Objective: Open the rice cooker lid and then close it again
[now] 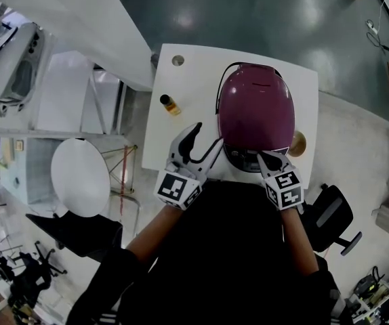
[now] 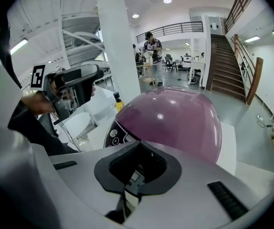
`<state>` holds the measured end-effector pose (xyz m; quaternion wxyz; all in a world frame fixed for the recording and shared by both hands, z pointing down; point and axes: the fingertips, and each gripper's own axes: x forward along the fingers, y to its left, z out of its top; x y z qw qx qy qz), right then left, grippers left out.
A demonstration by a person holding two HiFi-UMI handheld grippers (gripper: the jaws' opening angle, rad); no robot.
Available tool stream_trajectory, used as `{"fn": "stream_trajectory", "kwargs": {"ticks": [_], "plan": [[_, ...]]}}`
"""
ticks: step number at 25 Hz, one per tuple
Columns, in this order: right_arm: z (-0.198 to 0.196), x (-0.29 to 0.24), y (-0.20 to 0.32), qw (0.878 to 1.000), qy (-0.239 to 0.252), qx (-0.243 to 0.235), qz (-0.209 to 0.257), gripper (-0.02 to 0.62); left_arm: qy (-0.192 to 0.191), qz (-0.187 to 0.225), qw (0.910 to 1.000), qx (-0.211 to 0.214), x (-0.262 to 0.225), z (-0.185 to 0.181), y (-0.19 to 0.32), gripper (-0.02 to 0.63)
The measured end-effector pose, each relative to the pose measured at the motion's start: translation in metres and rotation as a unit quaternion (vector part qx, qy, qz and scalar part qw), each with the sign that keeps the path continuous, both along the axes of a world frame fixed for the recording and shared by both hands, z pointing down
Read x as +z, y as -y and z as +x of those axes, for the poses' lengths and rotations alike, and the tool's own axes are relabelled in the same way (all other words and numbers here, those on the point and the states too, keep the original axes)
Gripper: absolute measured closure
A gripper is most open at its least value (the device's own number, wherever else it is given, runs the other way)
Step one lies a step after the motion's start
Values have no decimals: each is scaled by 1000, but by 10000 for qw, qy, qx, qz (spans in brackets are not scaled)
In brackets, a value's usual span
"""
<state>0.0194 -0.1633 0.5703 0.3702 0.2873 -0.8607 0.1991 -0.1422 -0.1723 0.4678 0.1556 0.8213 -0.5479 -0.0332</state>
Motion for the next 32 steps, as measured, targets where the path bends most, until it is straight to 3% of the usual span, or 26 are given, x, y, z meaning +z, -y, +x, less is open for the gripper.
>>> {"fn": "stream_trajectory", "kwargs": {"ticks": [6, 32], "plan": [[0, 4, -1, 9998, -207, -16, -32, 595, -24, 43, 10000, 26, 0, -6, 2, 374], [1, 11, -4, 9987, -76, 153, -472, 597, -75, -34, 9998, 192, 10, -8, 6, 374]]}}
